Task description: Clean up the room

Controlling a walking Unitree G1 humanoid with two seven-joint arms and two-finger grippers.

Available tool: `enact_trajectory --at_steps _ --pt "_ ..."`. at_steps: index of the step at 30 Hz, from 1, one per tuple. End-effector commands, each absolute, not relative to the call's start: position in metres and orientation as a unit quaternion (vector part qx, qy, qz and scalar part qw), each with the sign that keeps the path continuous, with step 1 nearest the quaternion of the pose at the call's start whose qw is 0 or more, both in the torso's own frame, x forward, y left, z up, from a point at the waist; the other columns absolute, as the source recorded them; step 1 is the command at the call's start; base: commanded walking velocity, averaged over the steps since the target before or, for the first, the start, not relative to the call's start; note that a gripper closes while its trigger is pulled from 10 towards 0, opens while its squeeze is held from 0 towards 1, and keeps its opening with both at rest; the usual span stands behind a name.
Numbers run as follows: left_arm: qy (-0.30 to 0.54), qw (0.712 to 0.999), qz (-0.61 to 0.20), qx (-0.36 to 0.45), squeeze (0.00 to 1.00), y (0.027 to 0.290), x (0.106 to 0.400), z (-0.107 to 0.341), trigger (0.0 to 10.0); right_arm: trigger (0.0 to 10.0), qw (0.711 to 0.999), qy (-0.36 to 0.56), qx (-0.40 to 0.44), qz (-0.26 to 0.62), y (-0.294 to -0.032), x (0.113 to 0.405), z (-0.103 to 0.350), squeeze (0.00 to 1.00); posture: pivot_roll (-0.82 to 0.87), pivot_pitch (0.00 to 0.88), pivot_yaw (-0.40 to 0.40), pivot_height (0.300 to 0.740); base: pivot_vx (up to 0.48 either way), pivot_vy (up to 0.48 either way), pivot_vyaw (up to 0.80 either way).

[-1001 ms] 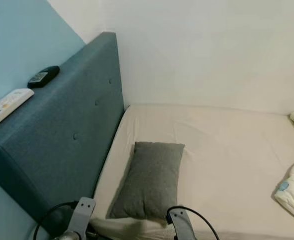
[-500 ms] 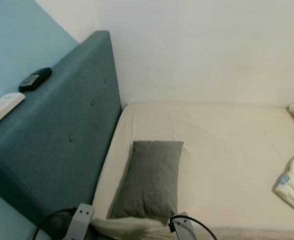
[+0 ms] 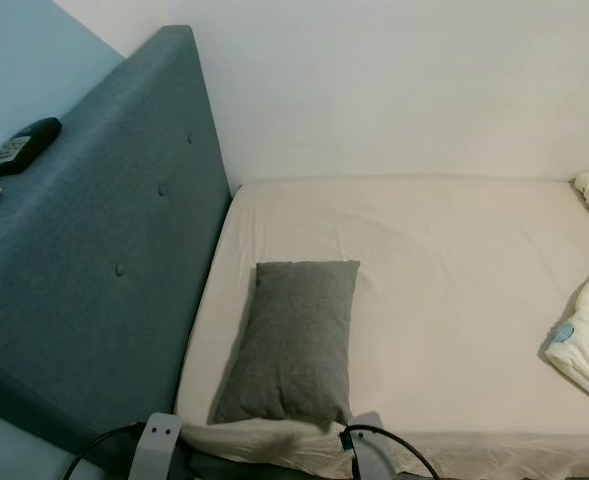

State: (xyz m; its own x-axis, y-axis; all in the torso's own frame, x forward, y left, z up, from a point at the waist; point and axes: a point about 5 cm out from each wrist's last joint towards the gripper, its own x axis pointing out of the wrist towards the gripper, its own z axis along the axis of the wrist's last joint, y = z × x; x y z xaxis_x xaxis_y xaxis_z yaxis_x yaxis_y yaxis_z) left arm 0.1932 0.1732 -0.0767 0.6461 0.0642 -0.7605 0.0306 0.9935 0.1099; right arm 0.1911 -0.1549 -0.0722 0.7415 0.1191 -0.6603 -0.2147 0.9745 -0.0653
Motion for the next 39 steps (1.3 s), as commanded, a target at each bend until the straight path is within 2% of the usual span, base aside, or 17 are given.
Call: enact_trajectory --at_steps 1,10,19,25,39 --pt "0.432 0.900 0.027 0.047 0.00 0.173 0.189 -0.080 10.0 10.0 0.931 0.346 -0.064 0.093 -0.156 0.192 -0.072 0.00 0.01 0.142 -0.042 0.740 0.000 0.000 0.00" --pt "0.408 0.904 0.120 0.039 0.00 0.187 0.198 -0.073 10.0 10.0 0.942 0.305 -0.081 0.116 -0.159 0.213 -0.058 0.00 0.03 0.114 -0.106 0.740 0.000 0.000 0.00" --pt "0.382 0.920 0.078 0.025 0.00 0.178 0.204 -0.069 10.0 10.0 0.940 0.314 -0.064 0.119 -0.157 0.213 -0.059 0.00 0.03 0.123 -0.090 0.740 0.000 0.000 0.00" --pt "0.405 0.913 0.034 0.029 0.00 0.173 0.198 -0.074 10.0 10.0 0.932 0.348 -0.039 0.091 -0.159 0.198 -0.070 0.00 0.02 0.142 -0.063 0.740 0.000 0.000 0.00" --pt "0.417 0.908 0.022 0.043 0.00 0.172 0.202 -0.074 10.0 10.0 0.926 0.366 -0.035 0.086 -0.160 0.197 -0.072 0.00 0.02 0.146 -0.067 0.740 0.000 0.000 0.00"
